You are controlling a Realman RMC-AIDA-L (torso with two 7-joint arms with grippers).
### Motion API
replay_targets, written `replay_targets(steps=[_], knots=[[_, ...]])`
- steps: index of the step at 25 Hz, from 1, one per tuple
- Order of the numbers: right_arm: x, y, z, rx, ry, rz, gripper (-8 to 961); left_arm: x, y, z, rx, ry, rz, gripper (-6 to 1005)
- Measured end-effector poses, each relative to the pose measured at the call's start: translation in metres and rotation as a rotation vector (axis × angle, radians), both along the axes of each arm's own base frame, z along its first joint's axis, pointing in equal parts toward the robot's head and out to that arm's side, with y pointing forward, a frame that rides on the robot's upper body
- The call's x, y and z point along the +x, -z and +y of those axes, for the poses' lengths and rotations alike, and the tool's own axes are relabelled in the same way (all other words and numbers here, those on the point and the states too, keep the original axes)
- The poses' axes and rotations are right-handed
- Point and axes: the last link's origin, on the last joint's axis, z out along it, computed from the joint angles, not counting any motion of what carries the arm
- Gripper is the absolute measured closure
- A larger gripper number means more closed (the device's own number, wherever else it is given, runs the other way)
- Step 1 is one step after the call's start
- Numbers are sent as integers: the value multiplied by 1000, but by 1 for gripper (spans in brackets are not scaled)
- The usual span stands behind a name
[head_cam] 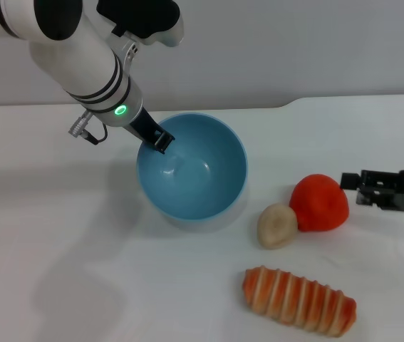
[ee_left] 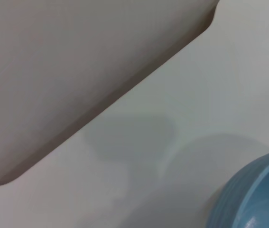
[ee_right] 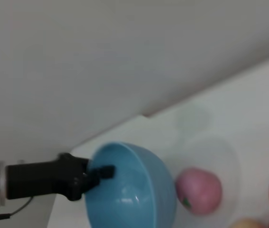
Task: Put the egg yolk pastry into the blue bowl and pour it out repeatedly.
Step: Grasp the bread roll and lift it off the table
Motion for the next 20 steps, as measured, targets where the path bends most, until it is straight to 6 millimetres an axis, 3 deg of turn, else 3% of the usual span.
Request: replay_targets(steps=[6,10,20], knots=[[17,-9,-8,-11,110,37,254,1,0,0,1,2,0,999],[27,1,-2,-63,178,37,256,3,1,1,3,8,-5,1000],[22,19,23,-60,201,22,261,3,2,1,2,5,-10,999]])
